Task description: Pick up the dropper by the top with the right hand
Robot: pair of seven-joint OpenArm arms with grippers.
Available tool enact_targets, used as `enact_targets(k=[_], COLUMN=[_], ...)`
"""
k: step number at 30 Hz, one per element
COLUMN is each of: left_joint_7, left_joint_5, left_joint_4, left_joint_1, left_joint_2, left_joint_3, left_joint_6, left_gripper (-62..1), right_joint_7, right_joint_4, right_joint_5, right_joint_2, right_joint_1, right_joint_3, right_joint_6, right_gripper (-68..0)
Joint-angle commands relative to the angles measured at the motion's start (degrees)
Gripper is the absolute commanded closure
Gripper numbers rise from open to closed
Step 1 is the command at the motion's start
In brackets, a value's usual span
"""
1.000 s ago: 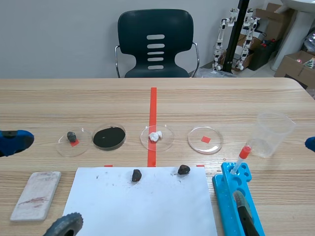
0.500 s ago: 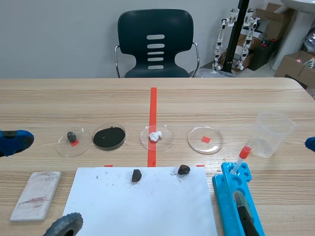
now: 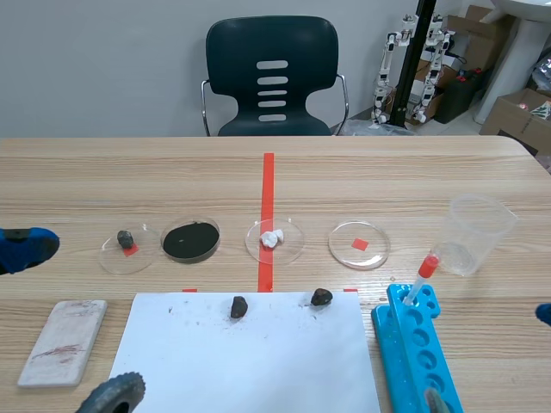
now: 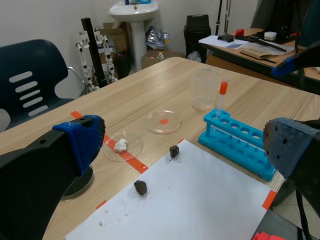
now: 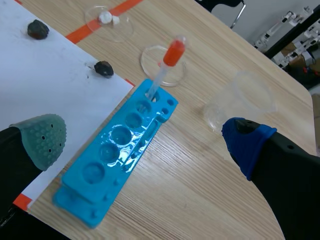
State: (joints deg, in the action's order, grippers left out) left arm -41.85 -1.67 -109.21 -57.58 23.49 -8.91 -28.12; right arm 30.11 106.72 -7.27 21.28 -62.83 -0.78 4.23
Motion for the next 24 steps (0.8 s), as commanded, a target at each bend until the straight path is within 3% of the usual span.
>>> enact_targets(k=[1,9,18,24], left_joint_7=[-0.76,-0.76,-0.76,-0.76], left_joint_5=[0.59,0.59,0.59,0.59], left_joint_4=[-0.22,-0.22,-0.22,-0.22], left_joint_1=[-0.33,-0.33,-0.33,-0.33], left_joint_2=[-0.44,-0.46,-0.44,-0.44], left_joint_3=[-0.11,-0.11,-0.11,-0.11], left_joint_6=[0.11,0.11,0.11,0.11], left_gripper=[-62.3,-62.3,-62.3,-62.3], right_joint_7=[1.73,7.91,7.13,5.22], right_joint_4=[-0.87,-8.98,-10.43,-10.49], right_joint_5=[1.40,2.99,3.87,3.87], right_joint_2=[0.00,0.00,0.00,0.02], right_joint_1=[2.25,10.51,17.97,20.98], right_joint_3=[0.07,0.07,0.07,0.07], right_joint_6=[0.48,0.15,-6.67,-7.50], right_gripper=[-67.9,-67.9,-67.9,-67.9])
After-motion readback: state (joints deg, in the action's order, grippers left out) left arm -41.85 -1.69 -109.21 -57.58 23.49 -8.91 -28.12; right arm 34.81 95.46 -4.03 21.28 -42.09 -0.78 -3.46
